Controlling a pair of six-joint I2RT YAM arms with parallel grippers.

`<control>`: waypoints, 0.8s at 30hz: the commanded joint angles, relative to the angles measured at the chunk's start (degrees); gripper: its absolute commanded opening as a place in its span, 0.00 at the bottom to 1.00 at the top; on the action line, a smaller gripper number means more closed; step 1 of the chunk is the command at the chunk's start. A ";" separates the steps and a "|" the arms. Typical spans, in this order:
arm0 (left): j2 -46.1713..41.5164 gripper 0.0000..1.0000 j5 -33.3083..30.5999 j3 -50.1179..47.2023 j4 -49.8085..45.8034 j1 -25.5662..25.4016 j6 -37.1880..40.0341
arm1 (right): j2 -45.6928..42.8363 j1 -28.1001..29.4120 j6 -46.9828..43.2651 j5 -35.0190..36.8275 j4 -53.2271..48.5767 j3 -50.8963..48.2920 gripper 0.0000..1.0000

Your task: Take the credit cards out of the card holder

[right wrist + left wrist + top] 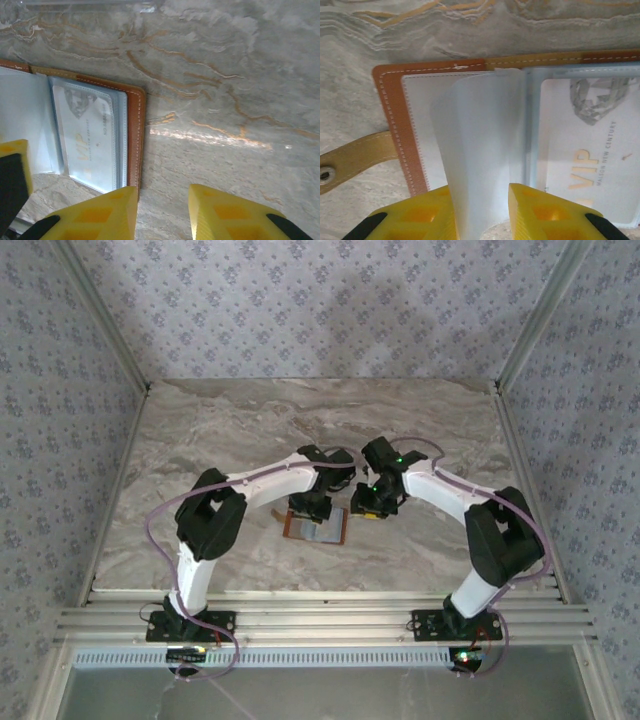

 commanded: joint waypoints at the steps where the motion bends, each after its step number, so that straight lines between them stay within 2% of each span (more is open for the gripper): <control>1: -4.04 0.31 -1.12 -2.01 -1.73 1.49 1.20 | 1.55 1.42 1.76 0.69 0.31 2.10 0.36; 10: -4.82 0.31 5.07 -8.79 3.36 4.13 2.80 | 5.43 4.03 3.80 0.28 1.81 4.32 0.39; 24: -8.01 0.26 4.74 -12.14 4.27 5.58 1.49 | 11.02 6.64 5.94 -0.98 5.15 6.01 0.36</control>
